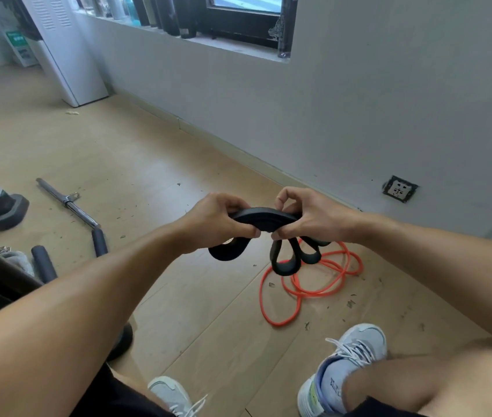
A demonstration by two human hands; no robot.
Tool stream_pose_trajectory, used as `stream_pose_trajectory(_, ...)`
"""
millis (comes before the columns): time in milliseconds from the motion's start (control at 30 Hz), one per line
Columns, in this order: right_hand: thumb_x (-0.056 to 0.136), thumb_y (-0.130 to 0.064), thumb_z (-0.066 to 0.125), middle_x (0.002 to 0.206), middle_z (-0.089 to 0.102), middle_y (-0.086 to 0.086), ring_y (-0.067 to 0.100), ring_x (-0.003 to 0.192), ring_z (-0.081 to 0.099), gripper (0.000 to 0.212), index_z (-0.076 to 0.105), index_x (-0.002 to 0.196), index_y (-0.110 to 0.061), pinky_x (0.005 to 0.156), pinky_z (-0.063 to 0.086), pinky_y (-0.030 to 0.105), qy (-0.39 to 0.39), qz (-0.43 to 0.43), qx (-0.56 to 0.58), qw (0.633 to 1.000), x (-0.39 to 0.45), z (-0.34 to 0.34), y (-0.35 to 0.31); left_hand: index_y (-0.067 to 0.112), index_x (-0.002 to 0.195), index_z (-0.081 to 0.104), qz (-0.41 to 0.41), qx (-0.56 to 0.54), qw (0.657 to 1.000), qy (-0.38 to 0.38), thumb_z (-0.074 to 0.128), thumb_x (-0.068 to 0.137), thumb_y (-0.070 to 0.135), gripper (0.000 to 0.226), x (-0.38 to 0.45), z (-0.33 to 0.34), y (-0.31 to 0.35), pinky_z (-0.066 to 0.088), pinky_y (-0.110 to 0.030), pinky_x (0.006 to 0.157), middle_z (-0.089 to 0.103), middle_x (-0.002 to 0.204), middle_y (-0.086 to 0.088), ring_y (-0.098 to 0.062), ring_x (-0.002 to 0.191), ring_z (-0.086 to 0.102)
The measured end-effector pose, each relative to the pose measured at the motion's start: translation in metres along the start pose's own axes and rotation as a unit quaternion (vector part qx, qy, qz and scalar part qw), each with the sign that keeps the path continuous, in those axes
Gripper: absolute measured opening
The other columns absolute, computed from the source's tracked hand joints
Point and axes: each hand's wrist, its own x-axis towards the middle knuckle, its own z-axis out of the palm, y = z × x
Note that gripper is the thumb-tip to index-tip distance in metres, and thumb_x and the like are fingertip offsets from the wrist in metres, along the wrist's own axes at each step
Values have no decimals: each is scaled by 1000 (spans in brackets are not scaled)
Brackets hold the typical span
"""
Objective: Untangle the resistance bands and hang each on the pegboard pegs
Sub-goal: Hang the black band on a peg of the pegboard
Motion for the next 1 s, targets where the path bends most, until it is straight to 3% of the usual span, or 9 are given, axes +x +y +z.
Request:
stream_pose_trajectory(100,82,-15,85,92,81,-1,15,80,75,39,55,107,-16,82,54,32,-12,13,4,1000,0,-2,7,26,85,75,-20,102,994,-39,82,79,28,10,13,8,-3,44,-23,62,68,68,4,-12,63,61)
stream_pose_trajectory(233,78,-15,87,85,80,-6,12,71,71,40,54,100,-20,71,52,32,-23,36,-7,999,29,7,43,25,89,62,-24,224,969,-104,74,85,24,13,47,26,-20,38,-23,55,60,75,7,-13,69,56)
stream_pose_trajectory(300,77,-13,87,82,78,-9,8,64,67,40,53,97,-20,63,48,22,-38,48,-20,998,45,9,61,25,88,57,-31,245,961,-123,75,84,27,19,66,35,-34,35,-24,54,57,76,8,-17,73,56)
stream_pose_trajectory(367,76,-9,86,81,78,-9,4,59,64,40,53,95,-19,56,43,13,-46,58,-9,997,62,8,77,24,86,56,-44,243,960,-134,82,78,39,31,84,42,-46,35,-27,55,56,76,9,-16,72,55)
stream_pose_trajectory(467,77,-15,86,87,79,-11,12,69,70,40,52,97,-23,63,49,26,-87,81,-10,993,82,-5,90,20,89,62,-58,203,969,-126,85,75,45,37,110,46,-59,42,-33,61,62,75,5,-18,71,58)
stream_pose_trajectory(567,77,-21,88,91,80,-10,18,76,75,43,54,102,-28,73,55,34,-105,110,5,988,86,-43,89,19,86,65,-77,37,990,-113,85,77,35,27,129,43,-51,39,-32,55,57,58,9,-13,53,52)
stream_pose_trajectory(700,76,-26,90,95,80,-11,13,83,77,44,59,107,-33,85,59,34,-124,132,2,984,67,-118,41,20,86,68,-81,0,989,-127,85,78,30,21,140,13,29,38,-28,50,54,51,8,-9,44,48)
stream_pose_trajectory(867,77,-22,84,88,77,-10,4,76,69,30,74,104,-31,68,49,21,-35,164,-7,986,7,-231,-82,28,85,66,-56,43,990,-119,81,80,36,18,135,-60,192,41,-31,57,59,59,9,-9,52,51)
stream_pose_trajectory(1000,77,-18,82,95,78,-12,0,81,71,35,67,104,-33,71,50,16,29,181,36,982,-52,-332,-196,31,98,64,2,95,990,-101,78,84,42,23,119,-126,335,35,-18,54,61,68,12,-1,58,53)
